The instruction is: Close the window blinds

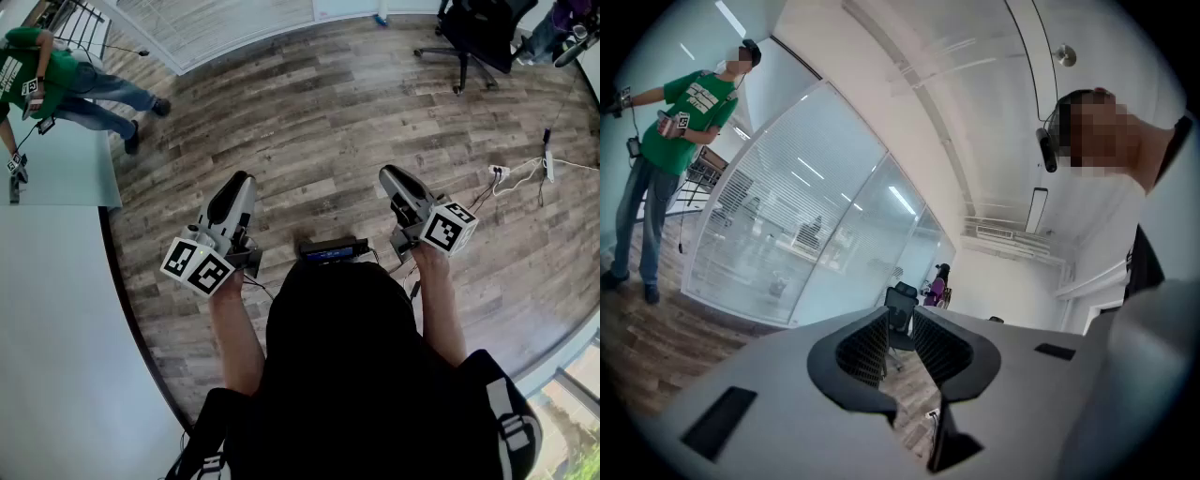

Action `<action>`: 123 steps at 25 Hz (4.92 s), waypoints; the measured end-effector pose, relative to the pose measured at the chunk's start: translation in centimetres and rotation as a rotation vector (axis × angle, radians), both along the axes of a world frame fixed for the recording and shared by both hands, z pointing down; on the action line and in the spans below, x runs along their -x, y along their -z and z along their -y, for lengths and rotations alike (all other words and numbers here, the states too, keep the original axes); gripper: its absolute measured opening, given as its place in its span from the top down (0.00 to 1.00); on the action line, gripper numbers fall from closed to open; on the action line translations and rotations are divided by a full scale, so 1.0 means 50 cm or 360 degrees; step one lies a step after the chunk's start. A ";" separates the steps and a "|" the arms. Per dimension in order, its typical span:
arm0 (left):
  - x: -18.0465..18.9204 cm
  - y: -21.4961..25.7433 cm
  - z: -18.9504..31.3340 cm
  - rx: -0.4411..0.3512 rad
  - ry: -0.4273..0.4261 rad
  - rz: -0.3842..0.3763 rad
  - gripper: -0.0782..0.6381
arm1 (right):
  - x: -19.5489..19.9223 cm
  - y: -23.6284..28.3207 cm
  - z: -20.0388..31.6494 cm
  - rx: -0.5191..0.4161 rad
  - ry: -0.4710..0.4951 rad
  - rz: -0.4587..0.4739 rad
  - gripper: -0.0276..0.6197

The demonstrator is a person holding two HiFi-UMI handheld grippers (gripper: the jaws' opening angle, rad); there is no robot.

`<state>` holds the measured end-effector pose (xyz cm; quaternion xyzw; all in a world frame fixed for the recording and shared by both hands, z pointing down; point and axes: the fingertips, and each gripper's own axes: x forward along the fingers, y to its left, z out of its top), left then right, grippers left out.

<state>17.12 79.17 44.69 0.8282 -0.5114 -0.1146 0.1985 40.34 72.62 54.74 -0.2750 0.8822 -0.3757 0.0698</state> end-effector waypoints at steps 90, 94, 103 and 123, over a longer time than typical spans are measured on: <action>0.620 -0.148 1.334 0.0089 -0.0144 -0.0326 0.77 | 0.594 -0.093 1.278 -0.0093 -0.0093 -0.0733 0.83; 0.681 -0.155 1.364 0.0086 -0.0061 -0.0320 0.77 | 0.653 -0.110 1.343 -0.0099 -0.0022 -0.0734 0.83; 0.783 -0.137 1.514 0.0086 0.0211 -0.0206 0.77 | 0.792 -0.122 1.584 -0.0182 0.0232 -0.0657 0.83; 0.731 -0.100 1.781 0.0205 0.0177 -0.0011 0.77 | 0.703 -0.047 1.935 -0.0426 -0.0016 -0.0750 0.83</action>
